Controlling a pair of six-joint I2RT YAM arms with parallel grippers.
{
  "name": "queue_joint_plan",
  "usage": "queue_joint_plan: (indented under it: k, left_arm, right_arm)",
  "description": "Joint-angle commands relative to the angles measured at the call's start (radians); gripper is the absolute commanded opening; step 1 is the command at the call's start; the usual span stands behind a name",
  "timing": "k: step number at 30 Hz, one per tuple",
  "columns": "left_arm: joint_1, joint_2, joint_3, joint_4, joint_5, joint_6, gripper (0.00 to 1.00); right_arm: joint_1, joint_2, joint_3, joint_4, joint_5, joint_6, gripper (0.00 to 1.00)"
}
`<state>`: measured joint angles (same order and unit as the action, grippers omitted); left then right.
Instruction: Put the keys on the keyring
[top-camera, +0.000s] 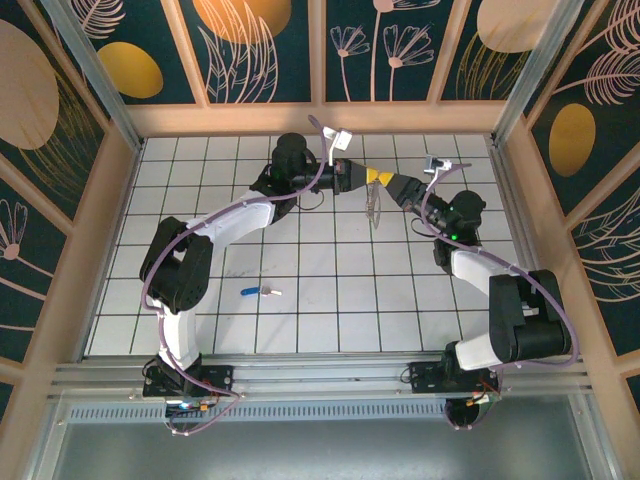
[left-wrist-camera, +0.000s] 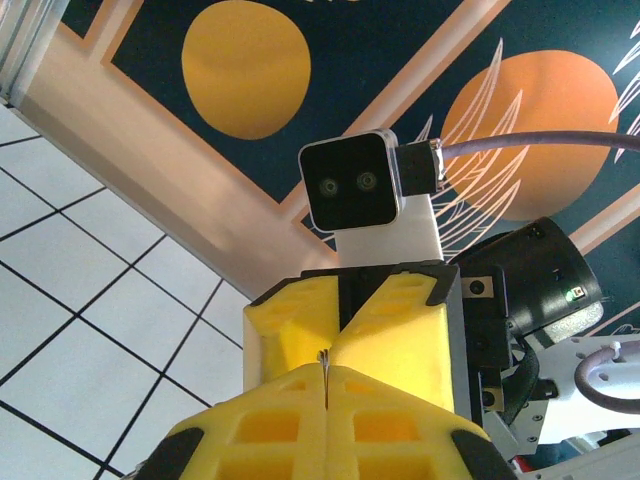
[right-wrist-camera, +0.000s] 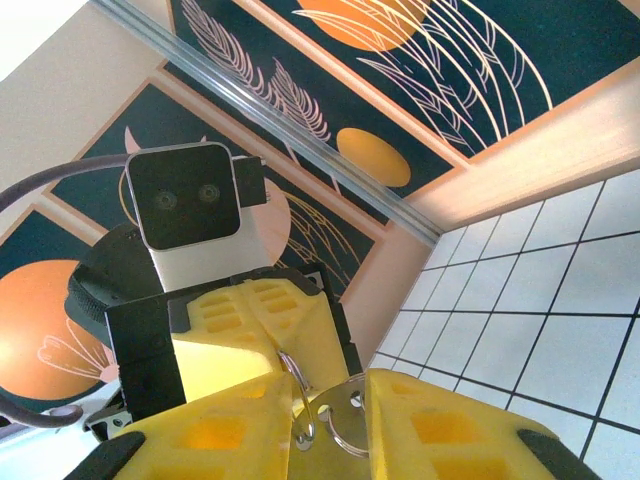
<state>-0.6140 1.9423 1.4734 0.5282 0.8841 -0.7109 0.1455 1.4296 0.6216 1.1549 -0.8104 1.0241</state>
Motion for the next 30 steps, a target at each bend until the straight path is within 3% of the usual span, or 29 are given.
queue_joint_plan:
  k: [1, 6, 17, 30]
  left_arm:
    - [-0.001, 0.003, -0.003, 0.065, 0.025, -0.012, 0.00]
    - [-0.001, 0.003, -0.003, 0.070, 0.027, -0.017, 0.00]
    - [-0.003, 0.013, -0.002, 0.090, 0.041, -0.029, 0.00]
    - [-0.007, 0.026, 0.005, 0.101, 0.047, -0.040, 0.00]
  right_arm:
    - [-0.005, -0.016, 0.022, 0.043, -0.012, 0.003, 0.26]
    - [-0.003, -0.009, 0.026, 0.060, -0.013, 0.013, 0.24]
    - [0.009, 0.003, 0.041, 0.071, -0.022, 0.014, 0.07]
    - [0.026, 0.034, 0.050, 0.126, -0.048, 0.041, 0.14]
